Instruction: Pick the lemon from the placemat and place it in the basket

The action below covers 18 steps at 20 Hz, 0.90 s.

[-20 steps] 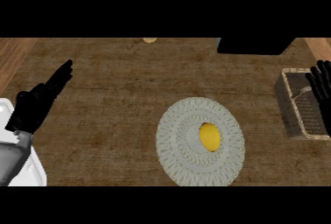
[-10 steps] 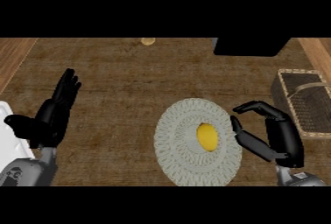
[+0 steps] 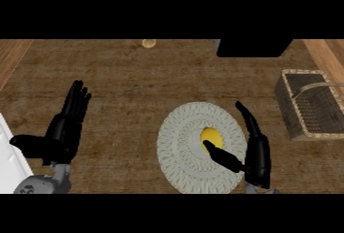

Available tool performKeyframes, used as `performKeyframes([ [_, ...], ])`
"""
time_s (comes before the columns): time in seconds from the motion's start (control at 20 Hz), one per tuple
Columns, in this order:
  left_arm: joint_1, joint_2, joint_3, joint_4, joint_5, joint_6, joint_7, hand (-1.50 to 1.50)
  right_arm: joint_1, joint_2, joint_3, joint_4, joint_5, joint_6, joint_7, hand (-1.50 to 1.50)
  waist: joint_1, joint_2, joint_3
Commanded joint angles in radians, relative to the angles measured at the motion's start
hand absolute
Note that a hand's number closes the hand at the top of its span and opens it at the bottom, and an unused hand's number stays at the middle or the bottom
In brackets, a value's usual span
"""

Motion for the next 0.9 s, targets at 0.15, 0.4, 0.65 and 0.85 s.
performKeyframes([
  [0.15,0.042,-0.005,0.007,-0.01,-0.009,0.021,-0.014,0.0,0.051,-0.094,-0.049,0.04,0.308,0.055,0.357,-1.5,-0.033,-0.004,-0.01],
  [0.4,0.052,-0.003,-0.002,-0.03,-0.01,0.014,-0.015,0.0,0.016,-0.147,0.004,-0.057,0.38,0.346,0.597,-1.5,-0.01,-0.007,-0.009],
  [0.65,0.053,-0.019,-0.016,-0.018,-0.026,0.021,-0.031,0.0,-0.071,-0.086,0.096,-0.234,0.388,0.648,0.88,-1.5,-0.004,-0.003,-0.001],
  [0.85,0.038,-0.017,-0.005,-0.018,-0.013,0.004,-0.029,0.0,-0.19,0.02,0.137,-0.378,0.437,0.849,1.168,-1.5,-0.004,0.002,0.006],
])
